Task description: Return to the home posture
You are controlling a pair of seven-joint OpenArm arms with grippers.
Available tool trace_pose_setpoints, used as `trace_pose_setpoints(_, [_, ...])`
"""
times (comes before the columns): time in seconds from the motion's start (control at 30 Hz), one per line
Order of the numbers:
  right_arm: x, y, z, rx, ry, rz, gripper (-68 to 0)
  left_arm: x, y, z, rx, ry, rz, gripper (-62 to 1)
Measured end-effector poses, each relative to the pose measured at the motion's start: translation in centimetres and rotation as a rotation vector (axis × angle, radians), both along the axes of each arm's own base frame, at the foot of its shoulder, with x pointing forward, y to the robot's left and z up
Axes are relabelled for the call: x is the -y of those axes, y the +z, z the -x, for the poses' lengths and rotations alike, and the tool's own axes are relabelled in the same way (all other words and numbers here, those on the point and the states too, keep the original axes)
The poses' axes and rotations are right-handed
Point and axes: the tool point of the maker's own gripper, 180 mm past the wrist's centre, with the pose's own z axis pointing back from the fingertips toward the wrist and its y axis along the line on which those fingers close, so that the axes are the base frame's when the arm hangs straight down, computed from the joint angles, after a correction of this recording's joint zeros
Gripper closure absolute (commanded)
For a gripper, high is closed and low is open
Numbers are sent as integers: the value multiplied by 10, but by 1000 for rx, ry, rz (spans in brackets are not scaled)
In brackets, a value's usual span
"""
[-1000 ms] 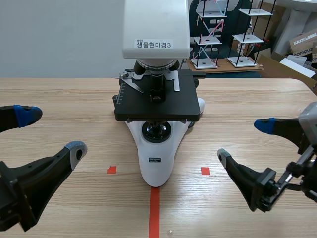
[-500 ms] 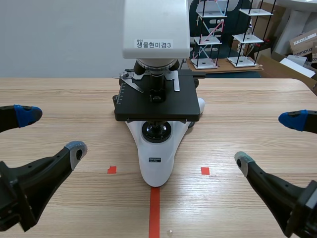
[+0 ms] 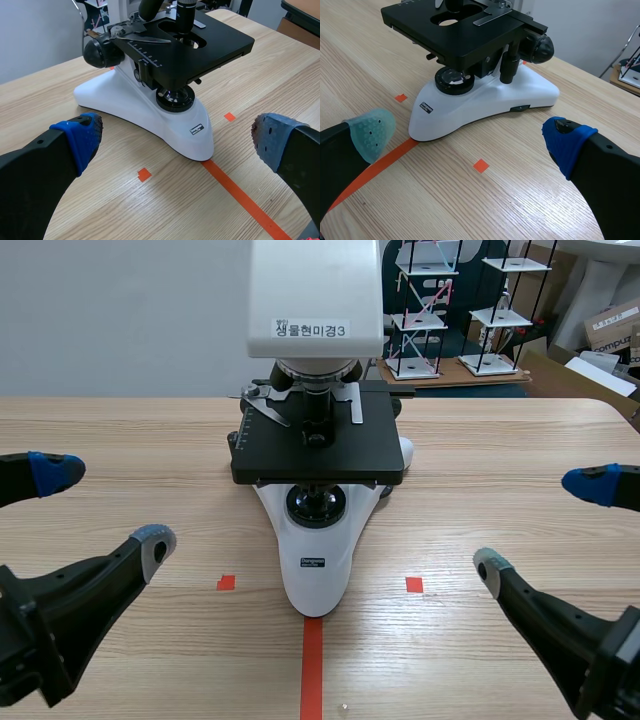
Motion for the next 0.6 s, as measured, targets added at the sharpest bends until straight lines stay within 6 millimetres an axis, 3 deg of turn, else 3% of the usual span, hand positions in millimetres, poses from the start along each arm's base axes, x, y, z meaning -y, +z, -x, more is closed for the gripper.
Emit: trace_pose_setpoints(0.6, [0, 1, 0, -1, -4, -9, -657, 0, 0, 0, 0, 0, 0, -623])
